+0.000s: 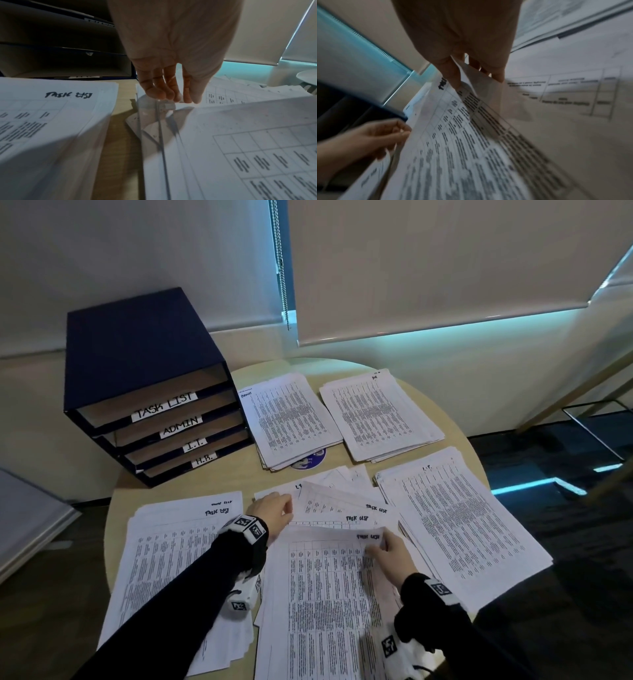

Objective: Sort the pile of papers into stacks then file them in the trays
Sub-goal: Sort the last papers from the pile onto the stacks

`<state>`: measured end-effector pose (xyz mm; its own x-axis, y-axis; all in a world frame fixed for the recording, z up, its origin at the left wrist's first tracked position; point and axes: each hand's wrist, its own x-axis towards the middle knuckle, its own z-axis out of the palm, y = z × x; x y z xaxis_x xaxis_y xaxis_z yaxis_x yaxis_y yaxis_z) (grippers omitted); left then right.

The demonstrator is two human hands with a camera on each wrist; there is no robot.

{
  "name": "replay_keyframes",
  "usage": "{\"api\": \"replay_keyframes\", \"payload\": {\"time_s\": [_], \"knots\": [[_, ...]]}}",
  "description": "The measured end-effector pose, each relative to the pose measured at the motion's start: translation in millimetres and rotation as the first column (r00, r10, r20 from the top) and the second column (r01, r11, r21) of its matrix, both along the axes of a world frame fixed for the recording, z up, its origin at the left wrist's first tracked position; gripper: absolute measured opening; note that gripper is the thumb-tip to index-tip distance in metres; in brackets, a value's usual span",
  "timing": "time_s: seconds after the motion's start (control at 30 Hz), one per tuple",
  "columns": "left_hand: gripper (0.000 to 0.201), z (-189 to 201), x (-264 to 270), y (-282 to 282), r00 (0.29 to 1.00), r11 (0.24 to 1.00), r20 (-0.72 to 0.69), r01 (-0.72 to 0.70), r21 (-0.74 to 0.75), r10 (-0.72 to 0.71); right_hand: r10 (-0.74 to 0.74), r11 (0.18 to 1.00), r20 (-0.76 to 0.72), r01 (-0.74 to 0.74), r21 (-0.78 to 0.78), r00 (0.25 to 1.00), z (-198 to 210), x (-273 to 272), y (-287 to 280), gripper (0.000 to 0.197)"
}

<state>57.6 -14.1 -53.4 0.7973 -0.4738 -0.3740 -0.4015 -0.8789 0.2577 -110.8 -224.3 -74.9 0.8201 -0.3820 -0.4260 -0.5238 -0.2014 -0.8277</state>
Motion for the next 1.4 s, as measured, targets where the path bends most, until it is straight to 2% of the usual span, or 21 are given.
{"api": "replay_keyframes", "payload": {"time_s": [0.03,0.07,0.17,0.3,0.43,0.53,0.63,0.7,0.73,0.8,0.87,0.93,0.97,1.0,1.07,1.1,1.17,1.23,1.33,1.4], "knots": [[0.009,1.0,-1.5,0.9,1.000,1.000,0.007,0.000,-0.003,0.000,0.035,0.997,-0.015,-0.036,-0.066,0.999,-5.9,1.1,0.8,0.004],[0.013,0.8,-2.5,1.4,1.000,1.000,0.020,-0.001,-0.011,0.001,0.047,0.992,-0.034,-0.051,-0.112,0.998,-16.0,2.0,0.1,0.008],[0.021,6.0,-6.1,0.7,0.998,0.999,0.048,0.030,-0.039,-0.028,0.014,0.987,-0.037,-0.020,-0.158,0.999,-23.5,4.7,1.9,0.011],[0.019,17.5,-7.0,0.3,0.989,0.992,0.098,0.114,-0.059,-0.108,-0.024,0.990,-0.038,0.018,-0.141,0.999,-10.9,4.3,1.2,0.022],[0.022,27.8,-12.7,0.6,0.980,0.984,0.141,0.153,-0.089,-0.139,-0.024,0.990,-0.041,0.018,-0.142,0.999,-6.1,4.7,-2.3,0.015],[0.015,33.5,-20.2,-2.0,0.993,0.975,0.065,0.111,-0.193,-0.100,-0.071,0.989,-0.010,0.069,-0.133,0.997,-5.8,7.6,-3.9,0.027],[0.012,37.2,-24.8,-5.9,0.998,0.948,-0.061,0.007,-0.317,-0.028,-0.156,0.987,0.040,0.157,-0.022,0.987,-3.3,7.3,-4.7,0.014],[0.017,40.7,-25.2,-11.4,0.997,0.948,-0.081,-0.019,-0.319,-0.007,-0.206,0.979,0.033,0.205,0.021,0.978,-2.4,5.2,-3.8,0.006],[0.022,41.6,-24.6,-15.7,0.997,0.952,-0.072,-0.027,-0.305,0.005,-0.215,0.977,0.032,0.215,-0.001,0.976,-5.8,3.6,-4.2,0.010],[0.024,40.9,-21.9,-26.9,1.000,0.961,-0.007,-0.004,-0.275,0.002,-0.191,0.980,0.015,0.191,-0.057,0.982,-14.2,-0.2,-7.3,0.022],[0.016,32.6,-13.8,-38.4,0.990,0.975,0.122,0.090,-0.202,-0.066,-0.156,0.984,0.035,0.158,-0.083,0.987,-15.8,-2.4,-8.7,0.017],[0.041,21.6,-4.1,-45.7,0.973,0.981,0.186,0.160,-0.110,-0.138,-0.158,0.985,0.087,0.163,-0.059,0.984,-8.3,-5.0,-8.5,0.007],[0.049,17.0,-0.9,-47.7,0.961,0.979,0.222,0.186,-0.085,-0.164,-0.165,0.985,0.110,0.170,-0.038,0.980,-6.2,-6.9,-8.2,0.012],[0.048,14.5,0.8,-49.0,0.947,0.976,0.262,0.209,-0.069,-0.184,-0.176,0.984,0.126,0.179,-0.017,0.976,-2.9,-8.9,-7.2,0.023],[0.029,13.4,0.2,-49.7,0.918,0.966,0.332,0.250,-0.065,-0.216,-0.225,0.974,0.130,0.226,0.004,0.966,-3.7,-12.1,-7.7,0.045],[0.020,13.7,-1.1,-48.3,0.913,0.960,0.342,0.267,-0.085,-0.223,-0.247,0.969,0.128,0.247,0.010,0.961,-4.1,-13.2,-8.5,0.047],[0.015,16.8,-4.5,-42.6,0.947,0.953,0.258,0.241,-0.181,-0.190,-0.239,0.968,0.114,0.246,-0.054,0.964,-7.4,-13.2,-11.7,0.027],[0.015,19.2,-6.3,-33.1,0.989,0.943,0.103,0.133,-0.304,-0.106,-0.230,0.962,0.100,0.241,-0.128,0.968,-12.0,-10.8,-15.5,0.013],[0.018,22.6,-7.2,-16.7,0.997,0.933,-0.076,-0.013,-0.360,-0.015,-0.248,0.954,0.084,0.258,-0.150,0.965,-17.5,-7.4,-19.0,0.014],[0.015,21.7,-6.9,-4.9,0.994,0.942,-0.108,-0.031,-0.334,-0.006,-0.221,0.961,0.107,0.235,-0.147,0.969,-18.8,-4.5,-17.9,0.010]]}}
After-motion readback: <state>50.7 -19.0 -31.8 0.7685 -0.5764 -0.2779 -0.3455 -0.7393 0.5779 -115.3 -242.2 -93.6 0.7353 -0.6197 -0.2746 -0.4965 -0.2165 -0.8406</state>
